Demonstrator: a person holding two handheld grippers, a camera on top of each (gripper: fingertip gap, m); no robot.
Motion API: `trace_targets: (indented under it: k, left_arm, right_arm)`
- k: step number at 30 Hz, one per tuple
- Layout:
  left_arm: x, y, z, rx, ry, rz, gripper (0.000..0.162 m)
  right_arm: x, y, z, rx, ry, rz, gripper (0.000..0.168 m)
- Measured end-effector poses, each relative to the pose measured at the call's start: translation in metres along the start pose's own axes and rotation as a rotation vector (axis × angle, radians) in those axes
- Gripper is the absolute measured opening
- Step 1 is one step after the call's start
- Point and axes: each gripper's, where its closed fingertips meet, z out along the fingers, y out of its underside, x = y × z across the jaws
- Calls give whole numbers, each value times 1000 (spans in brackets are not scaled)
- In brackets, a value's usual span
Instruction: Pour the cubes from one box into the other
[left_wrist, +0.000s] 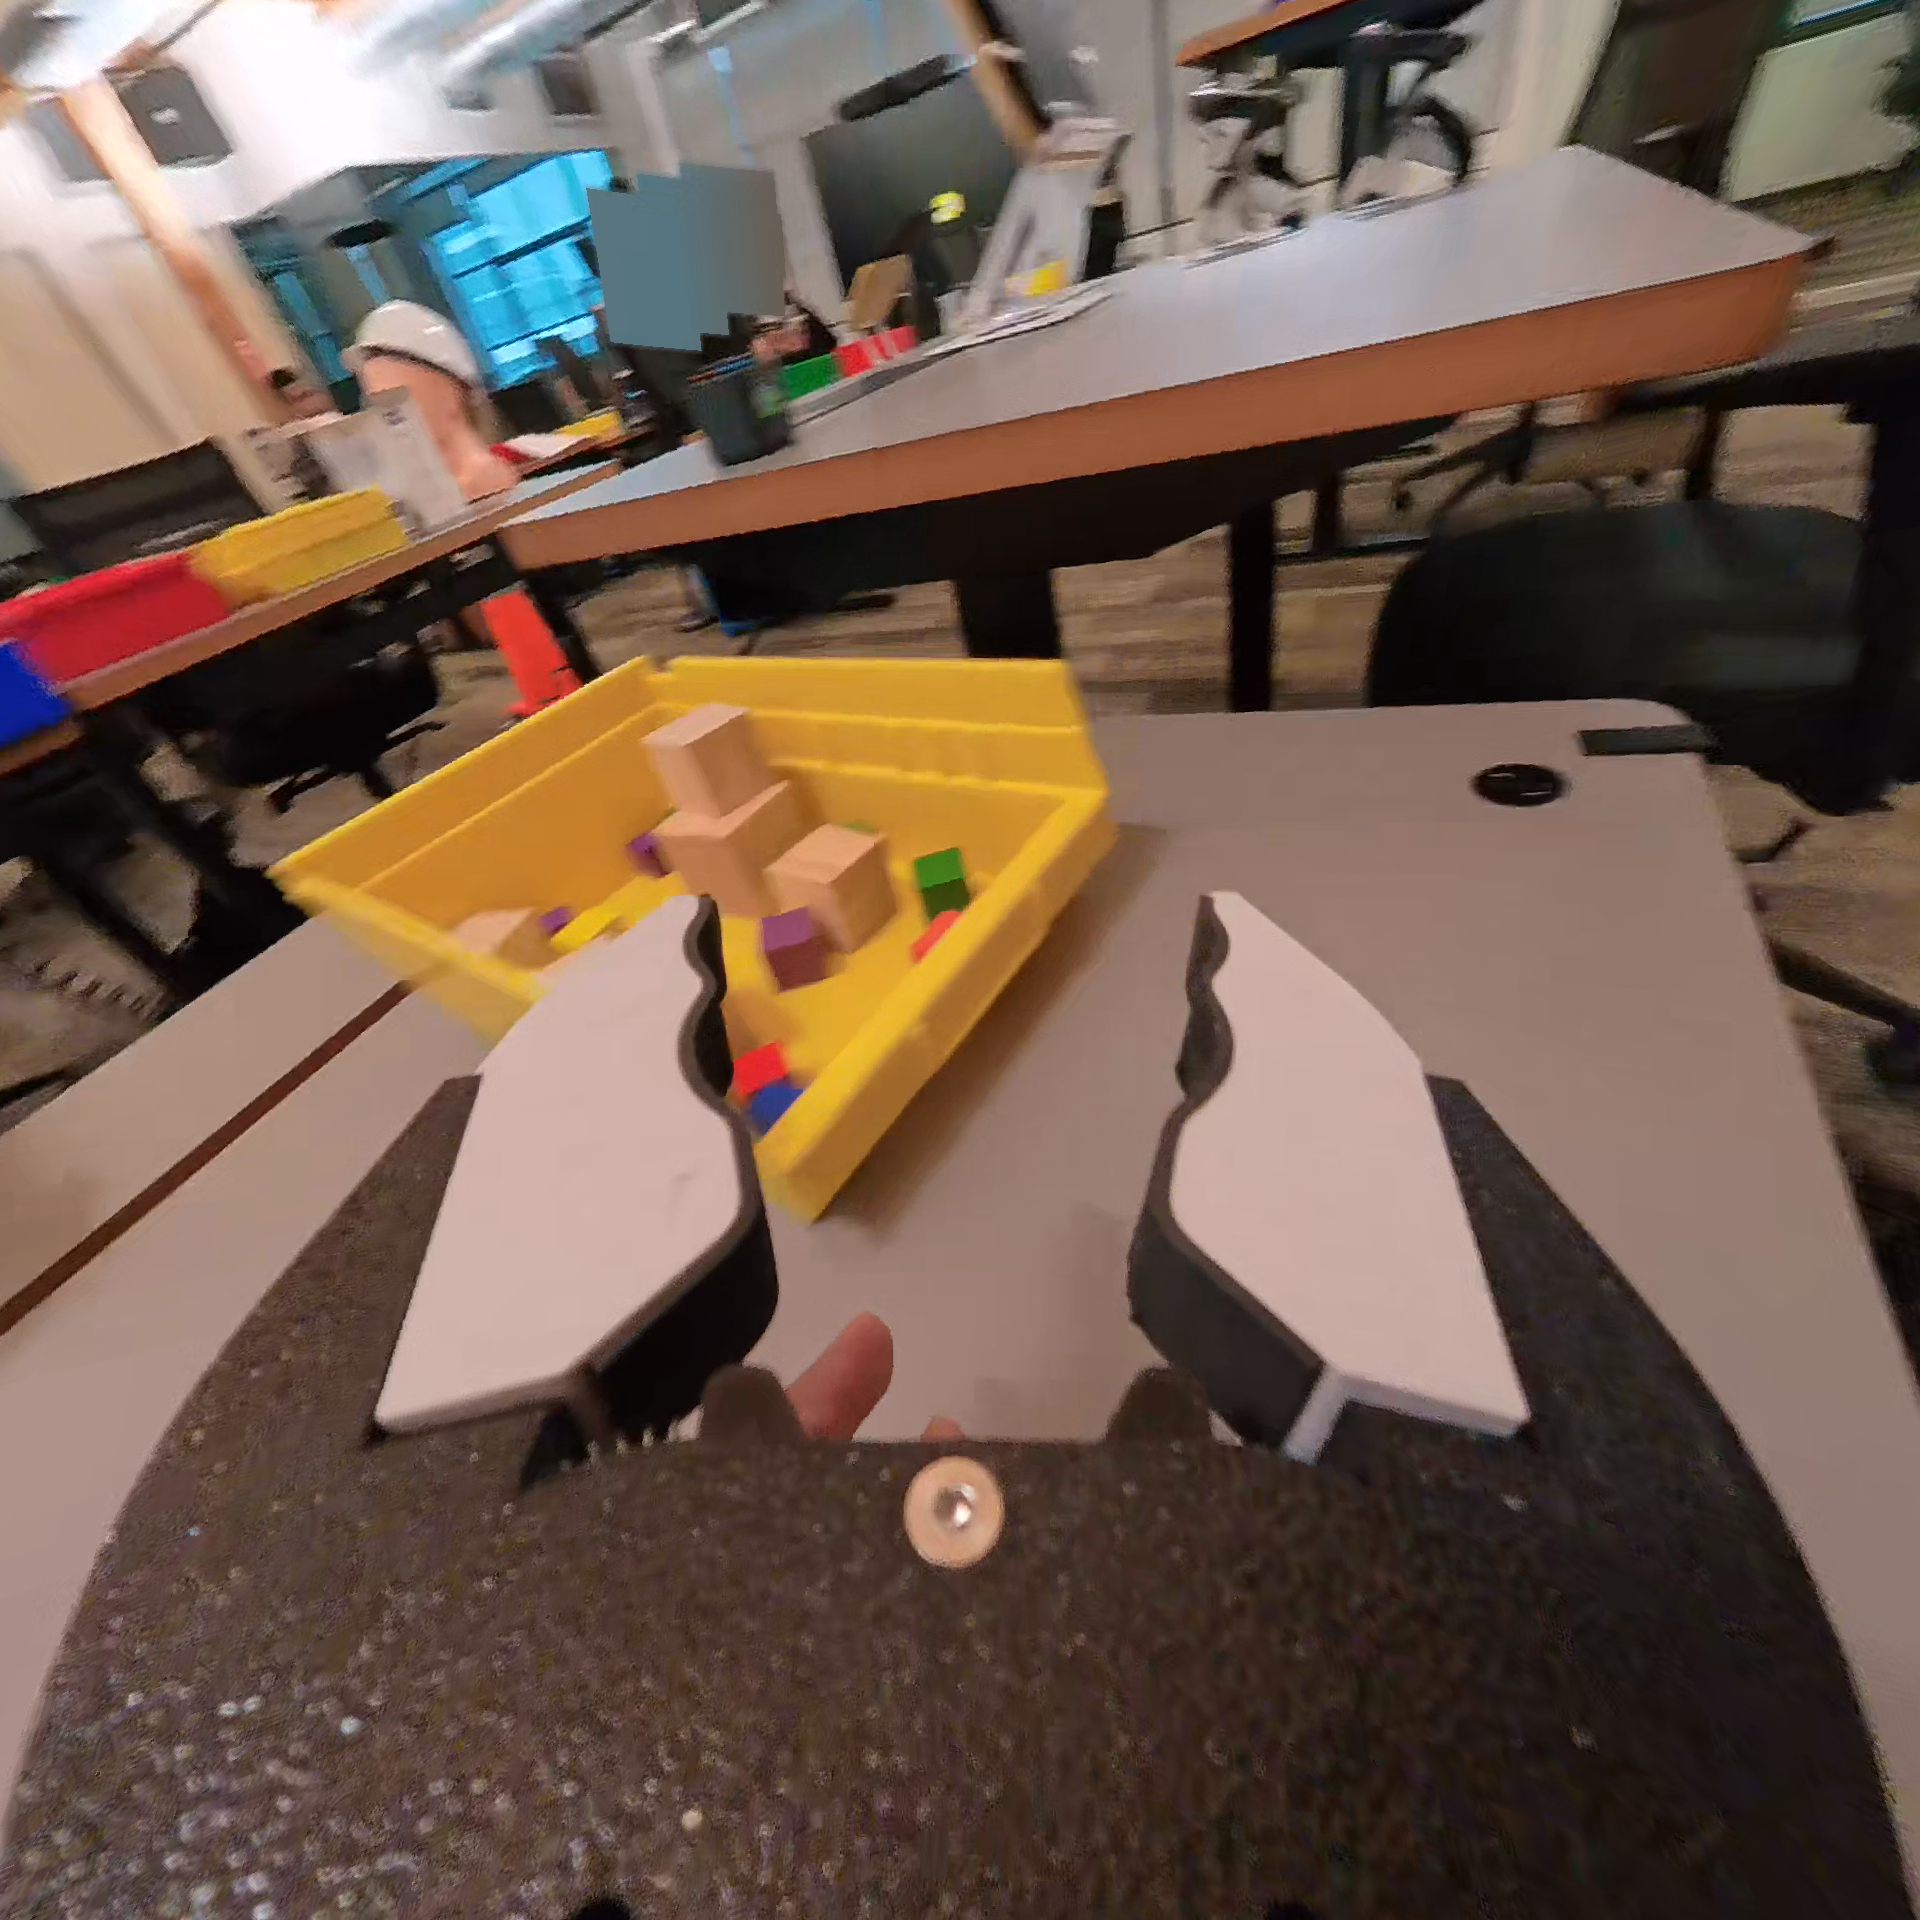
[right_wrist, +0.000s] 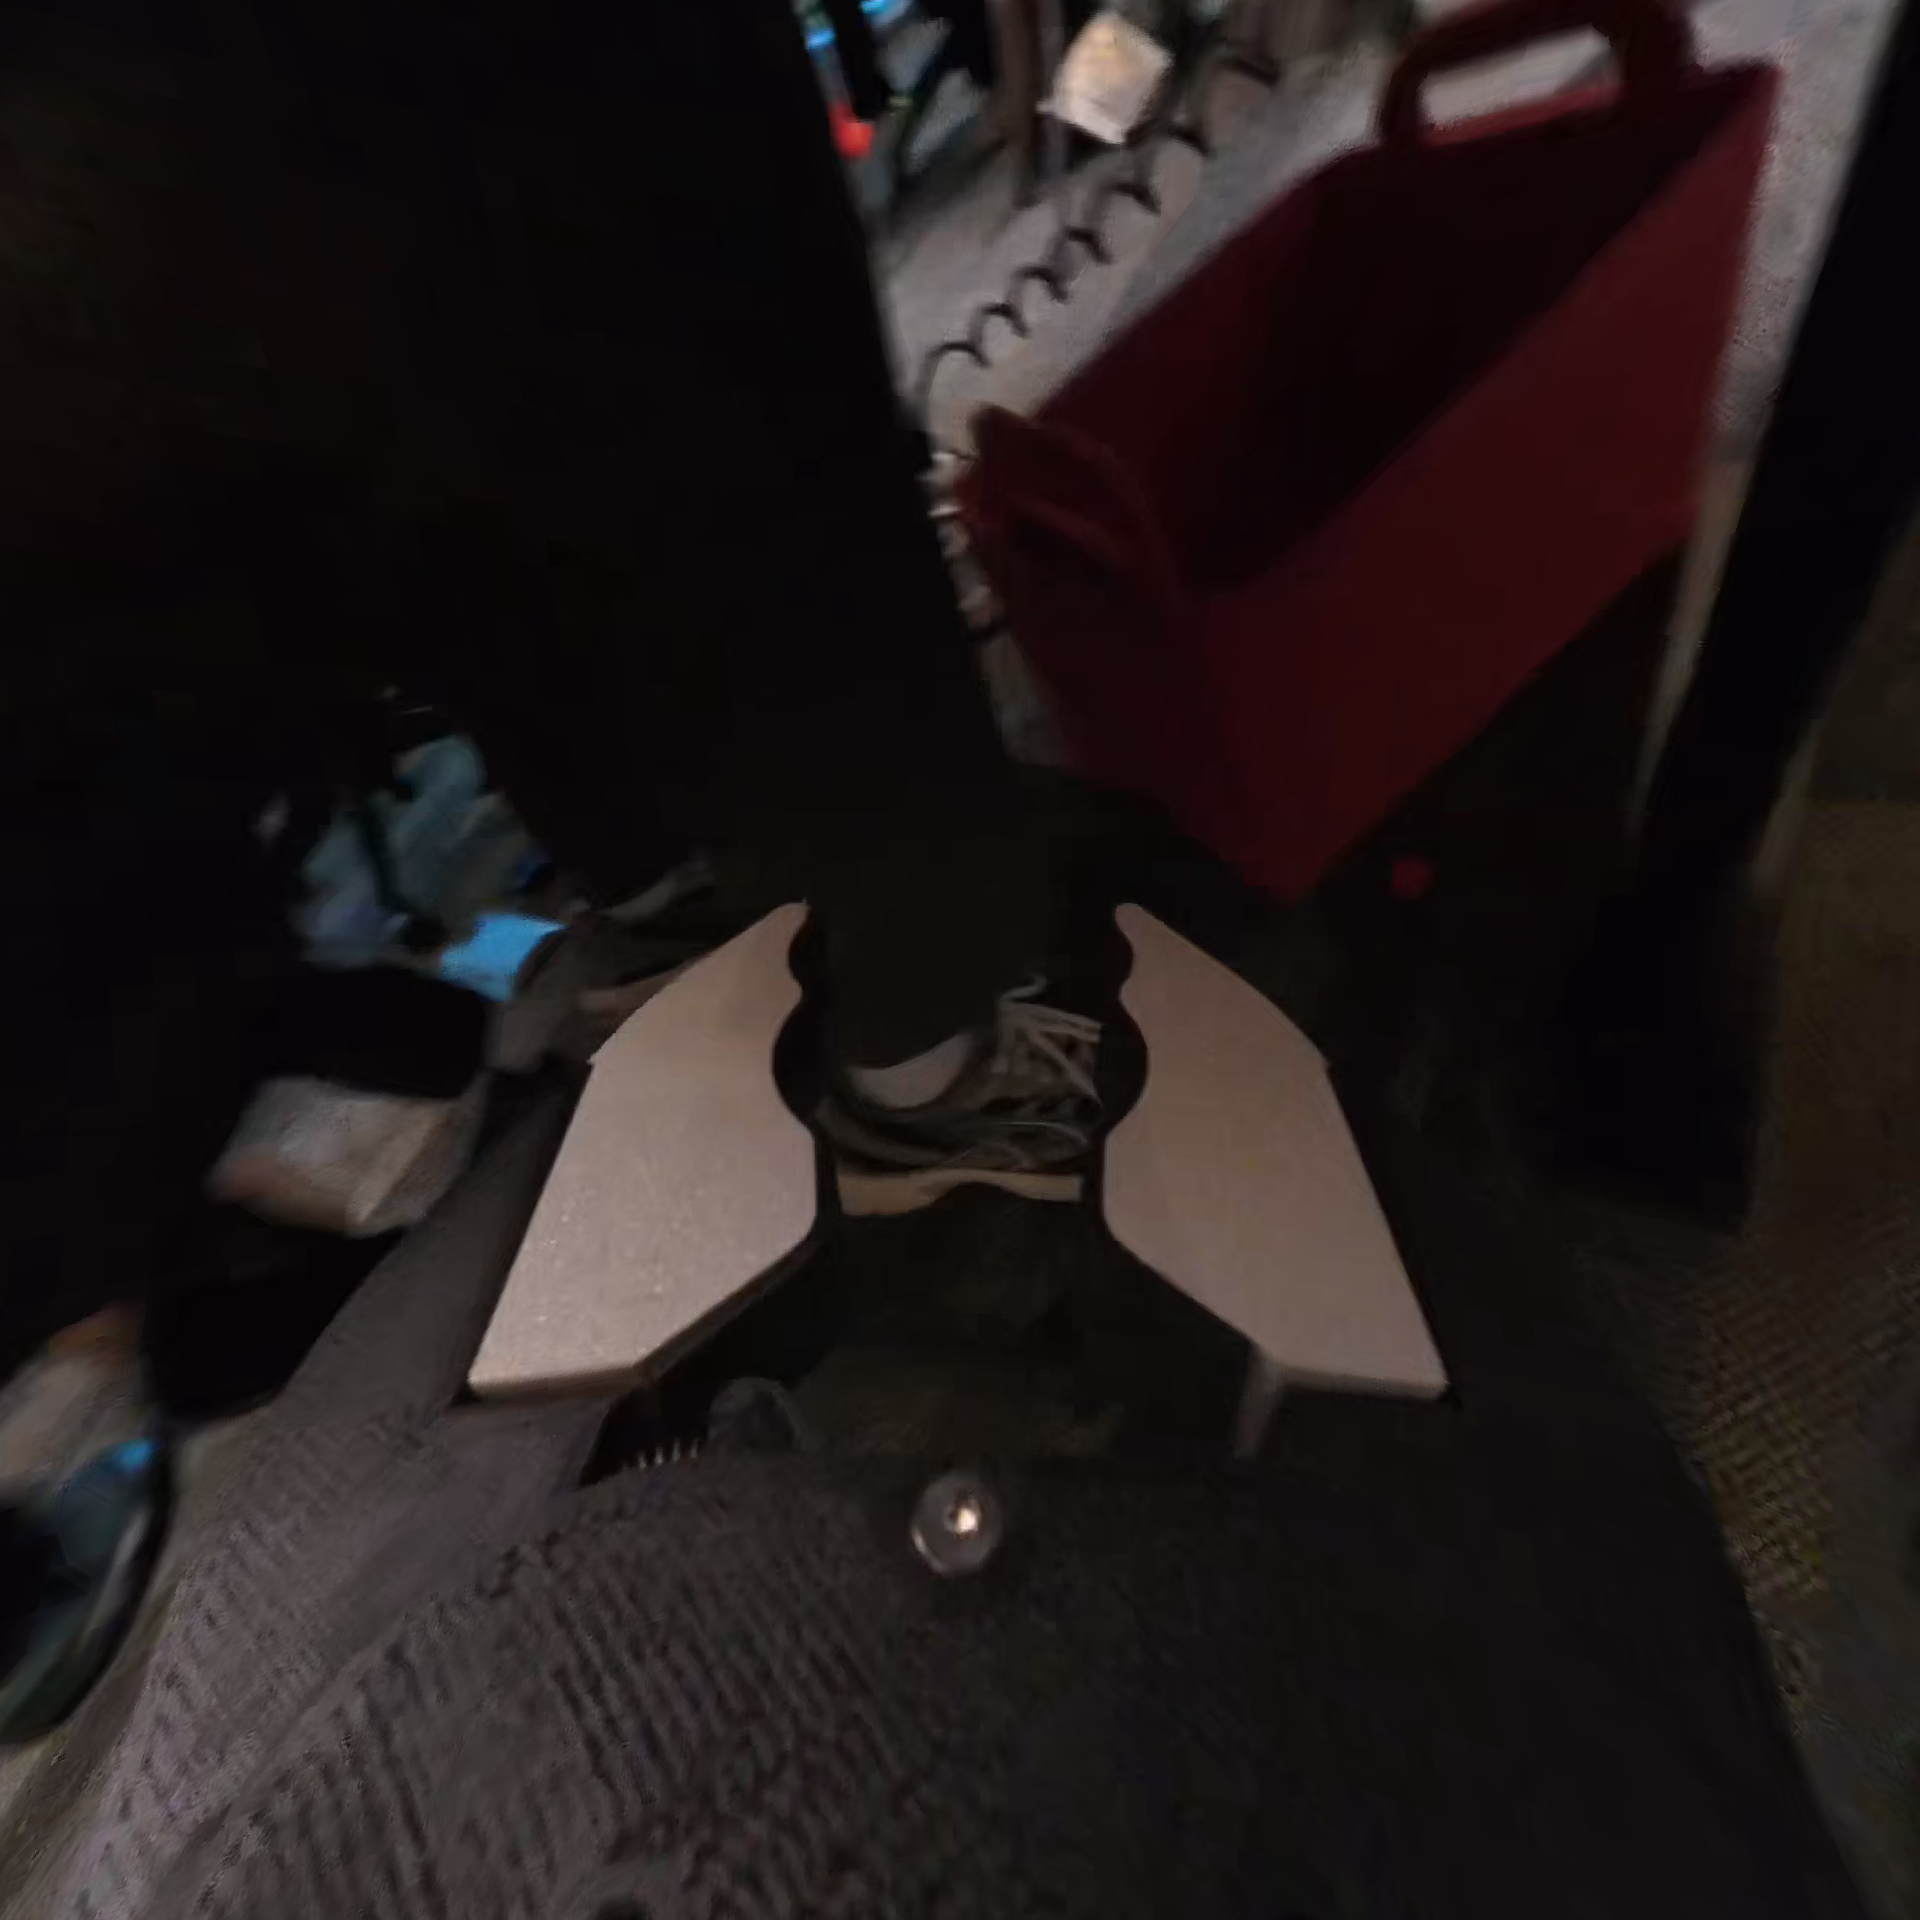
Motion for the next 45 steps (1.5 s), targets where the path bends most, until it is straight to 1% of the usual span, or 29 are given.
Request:
trace_targets:
  k: [1,2,3,4,5,7,9,11,12,14,15,17,19,20,22,23,25,26,28,29,30,32,34,37,39,40,42,45]
  left_arm:
    - [15,-3,11,11,39,-4,84]
    - [30,-4,23,14,83,-33,84]
    - [47,-5,34,7,138,-83,86]
    - [64,-7,44,3,200,-142,86]
    - [82,-9,54,3,257,-195,86]
    - [114,-9,73,-3,361,-239,85]
    - [142,-4,93,-10,436,-241,86]
    - [164,0,111,6,504,-232,85]
    - [168,-3,119,17,517,-219,79]
    - [168,-16,133,124,507,-156,76]
    - [167,-18,139,148,493,-120,74]
    - [166,-18,147,143,494,-114,74]
    - [166,-17,151,115,530,-158,82]
    - [165,-17,152,109,553,-195,82]
    - [151,-20,156,121,571,-336,81]
    - [142,-22,159,138,585,-437,73]
    - [135,-25,158,159,696,-593,59]
    - [134,-24,159,151,712,-628,51]
    - [142,-24,158,134,746,-596,36]
    - [146,-24,158,127,742,-561,39]
    - [146,-23,159,116,717,-540,46]
    - [145,-21,161,105,712,-551,48]
    - [142,-21,163,102,710,-591,45]
    - [144,-20,163,95,715,-579,44]
    - [144,-20,163,93,715,-577,44]
    - [144,-20,163,93,718,-584,42]
    - [143,-19,164,86,724,-599,41]
    - [144,-20,163,92,734,-599,38]
  right_arm:
    - [23,23,25,-18,61,18,43]
    - [49,44,48,-57,141,43,40]
    - [67,58,71,-86,170,63,41]
    - [80,69,94,-114,160,56,41]
    - [101,80,113,-155,213,44,41]
    - [154,101,143,-262,380,26,52]
    - [191,123,166,-382,461,46,50]
    - [209,131,192,-386,463,94,49]
    - [217,135,201,-393,467,102,52]
    - [231,140,218,-414,497,83,57]
    - [236,140,226,-406,509,71,57]
    - [246,142,242,-387,516,71,58]
    - [248,149,258,-381,493,100,56]
    - [247,153,268,-386,477,113,55]
    - [246,159,280,-405,493,97,55]
    - [246,161,286,-405,502,92,54]
    - [250,162,295,-402,519,93,54]
    - [257,160,296,-386,559,83,52]
    - [265,156,304,-373,583,84,47]
    - [269,158,309,-395,586,81,49]
    - [273,163,313,-432,593,72,49]
    - [278,178,317,-524,608,55,50]
    - [275,184,326,-557,569,41,57]
    - [278,188,334,-606,549,-7,60]
    - [280,194,339,-638,528,1,65]
    - [282,197,339,-665,538,6,64]
    - [288,195,339,-686,568,-52,51]
    - [291,195,338,-683,576,-59,44]
